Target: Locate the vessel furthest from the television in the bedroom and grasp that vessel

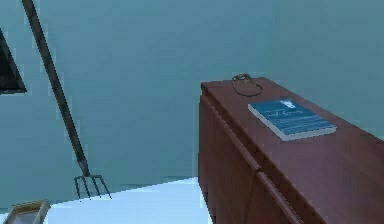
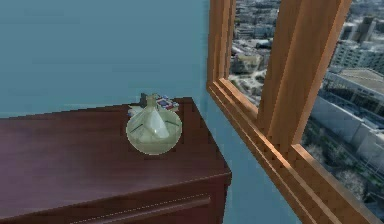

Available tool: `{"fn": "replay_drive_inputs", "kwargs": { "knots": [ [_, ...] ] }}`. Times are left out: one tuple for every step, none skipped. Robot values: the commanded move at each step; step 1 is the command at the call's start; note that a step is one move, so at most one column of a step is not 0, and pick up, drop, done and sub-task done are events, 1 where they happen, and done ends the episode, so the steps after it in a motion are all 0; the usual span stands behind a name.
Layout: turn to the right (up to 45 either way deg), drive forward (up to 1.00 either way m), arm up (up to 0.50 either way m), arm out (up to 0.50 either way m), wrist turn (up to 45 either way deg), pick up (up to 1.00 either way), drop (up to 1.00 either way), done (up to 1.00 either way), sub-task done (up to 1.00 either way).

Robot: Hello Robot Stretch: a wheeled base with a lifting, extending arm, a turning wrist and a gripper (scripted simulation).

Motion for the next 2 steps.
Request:
{"fn": "replay_drive_inputs", "kwargs": {
  "knots": [
    [0.0, 0.00, 0.50, 0.00, 0.0, 0.00, 0.00, 0.00, 0.00],
    [0.0, 0.00, 0.38, 0.00, 0.0, 0.00, 0.00, 0.00, 0.00]
  ]
}}
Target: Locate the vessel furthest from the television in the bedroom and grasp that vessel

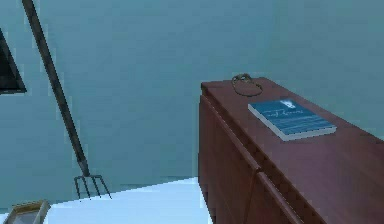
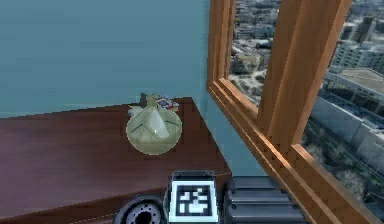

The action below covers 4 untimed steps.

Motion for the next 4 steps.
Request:
{"fn": "replay_drive_inputs", "kwargs": {
  "knots": [
    [0.0, 0.00, 0.00, 0.20, 0.0, 0.00, 0.00, 0.00, 0.00],
    [0.0, 0.00, 0.00, 0.00, 45.0, 0.00, 0.00, 0.00, 0.00],
    [0.0, 0.00, 0.00, 0.00, 45.0, 0.00, 0.00, 0.00, 0.00],
    [0.0, 0.00, 0.00, 0.00, 45.0, 0.00, 0.00, 0.00, 0.00]
  ]
}}
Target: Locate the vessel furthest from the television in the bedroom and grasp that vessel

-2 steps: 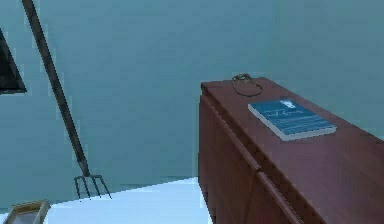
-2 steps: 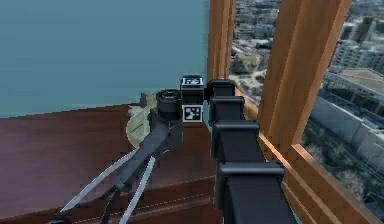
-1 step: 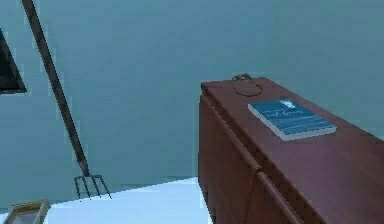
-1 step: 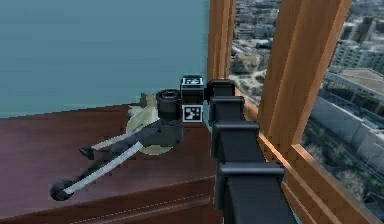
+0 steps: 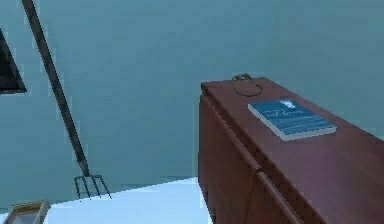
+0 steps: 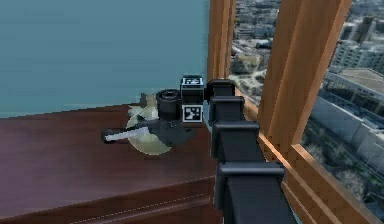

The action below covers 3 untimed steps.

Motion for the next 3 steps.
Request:
{"fn": "replay_drive_inputs", "kwargs": {
  "knots": [
    [0.0, 0.00, 0.00, 0.00, 12.0, 0.00, 0.00, 0.00, 0.00],
    [0.0, 0.00, 0.00, 0.00, 0.0, 1.00, 0.00, 0.00, 0.00],
    [0.0, 0.00, 0.00, 0.00, 0.0, 0.00, 0.00, 1.00, 0.00]
  ]
}}
